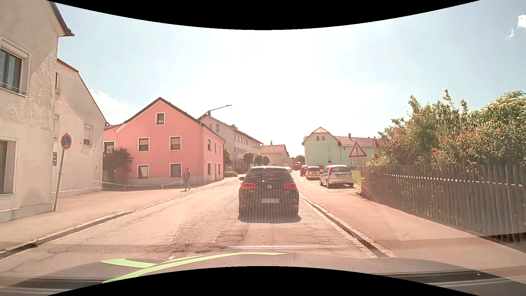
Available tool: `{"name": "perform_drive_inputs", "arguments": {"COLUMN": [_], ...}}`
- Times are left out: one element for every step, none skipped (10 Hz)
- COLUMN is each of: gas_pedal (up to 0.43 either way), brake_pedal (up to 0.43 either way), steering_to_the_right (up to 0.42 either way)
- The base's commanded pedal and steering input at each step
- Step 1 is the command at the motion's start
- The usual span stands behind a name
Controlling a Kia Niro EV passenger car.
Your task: Follow the waypoints while adhering to traffic rules and regulations
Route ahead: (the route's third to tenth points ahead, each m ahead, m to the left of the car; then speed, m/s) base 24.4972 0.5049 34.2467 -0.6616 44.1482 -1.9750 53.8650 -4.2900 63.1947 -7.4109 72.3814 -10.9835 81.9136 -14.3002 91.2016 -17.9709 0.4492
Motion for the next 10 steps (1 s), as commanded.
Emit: {"name": "perform_drive_inputs", "arguments": {"gas_pedal": [0.098,0.11,0.13,0.138,0.15,0.15,0.157,0.169,0.169,0.169], "brake_pedal": [0.0,0.0,0.0,0.0,0.0,0.0,0.0,0.0,0.0,0.0], "steering_to_the_right": [0.005,0.005,0.005,0.005,0.004,0.004,0.004,0.003,0.003,0.003]}}
